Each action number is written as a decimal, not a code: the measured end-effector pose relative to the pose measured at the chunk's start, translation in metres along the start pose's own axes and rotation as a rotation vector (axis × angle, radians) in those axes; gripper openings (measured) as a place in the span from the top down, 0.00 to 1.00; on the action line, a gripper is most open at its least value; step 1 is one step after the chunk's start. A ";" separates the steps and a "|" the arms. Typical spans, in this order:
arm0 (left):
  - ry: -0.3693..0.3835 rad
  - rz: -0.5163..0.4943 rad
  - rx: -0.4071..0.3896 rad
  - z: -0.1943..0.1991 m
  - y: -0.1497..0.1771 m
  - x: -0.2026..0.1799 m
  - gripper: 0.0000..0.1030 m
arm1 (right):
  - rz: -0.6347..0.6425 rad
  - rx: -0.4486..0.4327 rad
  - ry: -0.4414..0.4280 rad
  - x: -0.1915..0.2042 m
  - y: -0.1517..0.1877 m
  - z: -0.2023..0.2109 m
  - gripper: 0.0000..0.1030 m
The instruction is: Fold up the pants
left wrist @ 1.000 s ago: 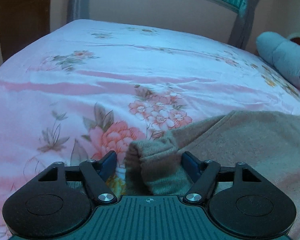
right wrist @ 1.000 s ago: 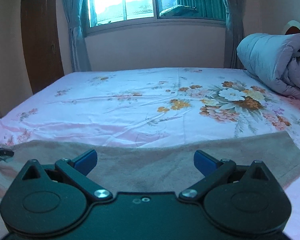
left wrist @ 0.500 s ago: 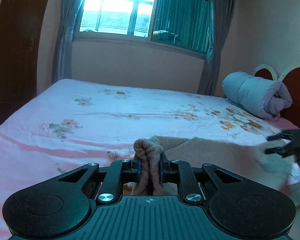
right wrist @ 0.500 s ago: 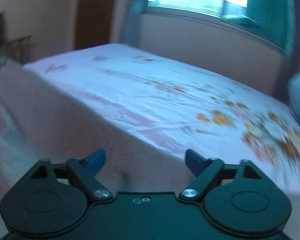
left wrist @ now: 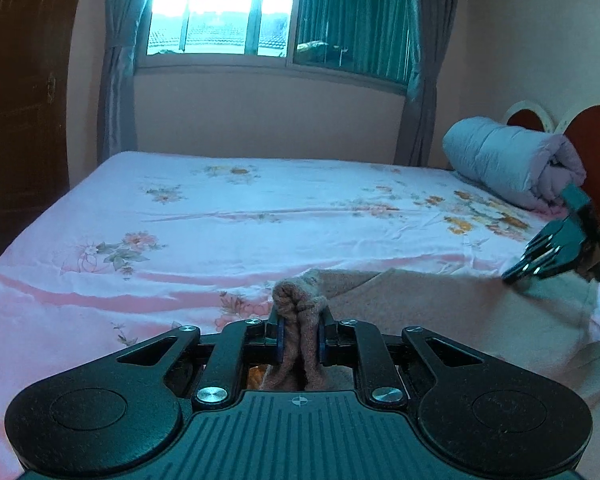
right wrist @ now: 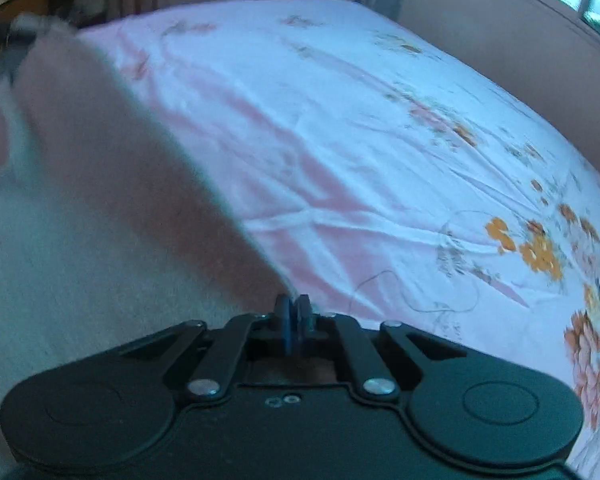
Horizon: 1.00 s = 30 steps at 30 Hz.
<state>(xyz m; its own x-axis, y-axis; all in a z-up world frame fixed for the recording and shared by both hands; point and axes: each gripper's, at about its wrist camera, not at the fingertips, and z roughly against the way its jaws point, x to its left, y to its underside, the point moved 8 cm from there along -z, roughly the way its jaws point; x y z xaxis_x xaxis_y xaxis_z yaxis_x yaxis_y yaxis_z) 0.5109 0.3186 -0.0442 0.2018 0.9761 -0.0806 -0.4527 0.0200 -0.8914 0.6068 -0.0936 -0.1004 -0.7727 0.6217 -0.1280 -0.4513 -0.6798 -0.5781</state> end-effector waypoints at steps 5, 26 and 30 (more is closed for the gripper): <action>0.018 -0.006 -0.030 0.001 -0.010 -0.001 0.86 | -0.025 -0.095 0.037 0.000 -0.008 0.051 1.00; -0.104 0.103 0.103 0.182 0.160 -0.029 0.12 | -0.098 -0.116 0.238 0.244 0.172 0.200 0.85; -0.127 0.337 0.077 0.224 0.175 -0.031 0.12 | -0.404 -0.248 0.235 0.224 0.175 0.225 0.71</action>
<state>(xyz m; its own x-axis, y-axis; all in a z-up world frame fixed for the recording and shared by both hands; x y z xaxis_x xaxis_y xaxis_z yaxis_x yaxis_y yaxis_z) 0.2310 0.3402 -0.0982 -0.0767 0.9497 -0.3037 -0.5406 -0.2955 -0.7876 0.2542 -0.1609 -0.0489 -0.4254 0.9049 -0.0161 -0.5515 -0.2733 -0.7881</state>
